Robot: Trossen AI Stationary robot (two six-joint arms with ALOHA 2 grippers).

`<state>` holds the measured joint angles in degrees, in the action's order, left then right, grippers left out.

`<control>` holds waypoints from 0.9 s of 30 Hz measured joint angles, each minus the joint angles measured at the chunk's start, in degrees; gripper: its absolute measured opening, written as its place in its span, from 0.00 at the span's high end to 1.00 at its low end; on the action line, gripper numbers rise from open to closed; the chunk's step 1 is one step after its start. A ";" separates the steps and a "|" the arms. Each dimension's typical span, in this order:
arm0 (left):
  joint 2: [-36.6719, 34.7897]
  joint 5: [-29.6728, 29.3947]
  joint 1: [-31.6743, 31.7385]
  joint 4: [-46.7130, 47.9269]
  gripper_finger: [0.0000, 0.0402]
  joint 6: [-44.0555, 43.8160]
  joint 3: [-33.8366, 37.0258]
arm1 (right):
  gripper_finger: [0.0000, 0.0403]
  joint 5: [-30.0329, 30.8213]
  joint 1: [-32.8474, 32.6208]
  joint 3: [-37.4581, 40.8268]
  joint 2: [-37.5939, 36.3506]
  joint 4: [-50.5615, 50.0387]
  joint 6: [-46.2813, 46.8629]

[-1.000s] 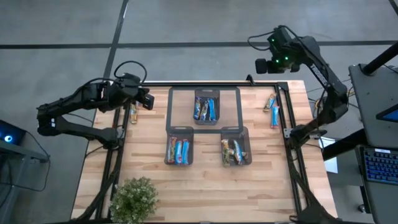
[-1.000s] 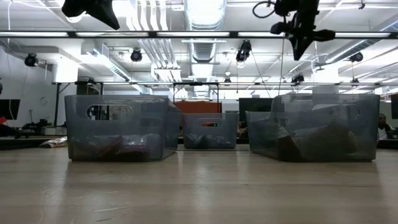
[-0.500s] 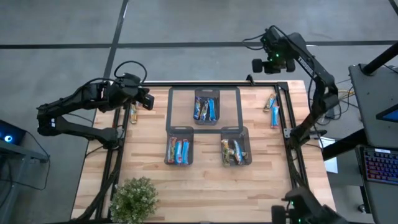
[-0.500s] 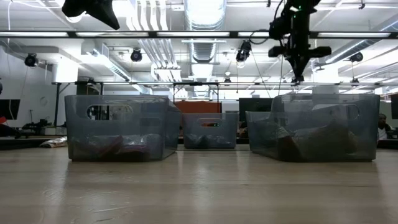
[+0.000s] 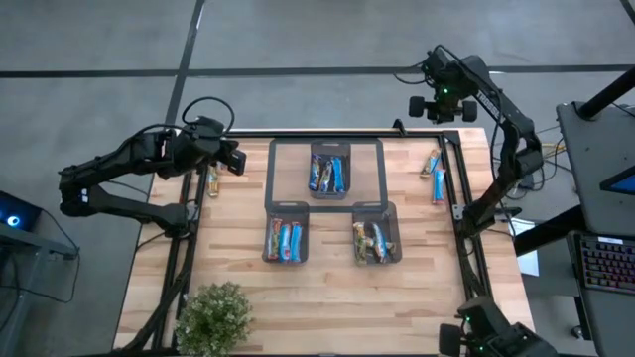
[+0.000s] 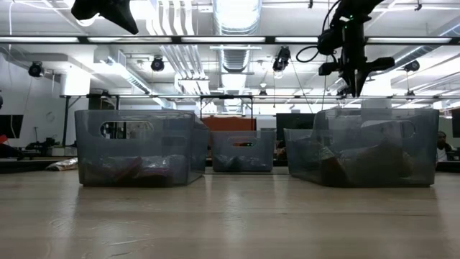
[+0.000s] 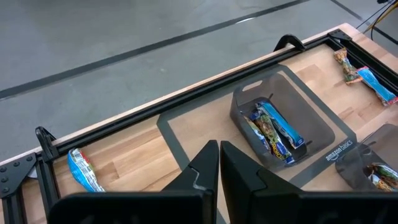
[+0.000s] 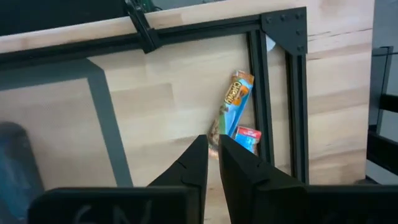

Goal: Pick and place Granola Bars by type
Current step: Put the orange granola bar into the bottom right black bin

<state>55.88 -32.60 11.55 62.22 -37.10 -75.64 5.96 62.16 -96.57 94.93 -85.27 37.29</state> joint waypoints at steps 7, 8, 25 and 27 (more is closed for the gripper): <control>0.00 0.00 0.00 0.00 1.00 0.02 0.00 | 0.92 -0.45 -2.13 4.15 -3.73 0.13 -0.19; 0.00 0.01 0.00 0.00 1.00 0.02 0.00 | 0.92 -0.45 -2.56 4.94 -4.38 0.07 -0.18; 0.00 0.33 0.00 -0.01 1.00 1.31 0.00 | 0.92 -0.44 -8.56 26.67 -24.05 2.09 10.25; 0.00 0.32 0.00 0.00 1.00 1.31 0.00 | 0.92 -0.43 -8.56 29.90 -27.72 2.06 11.24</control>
<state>55.88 -32.28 11.55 62.22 -35.79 -75.64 5.53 53.60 -66.67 67.21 -83.21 48.53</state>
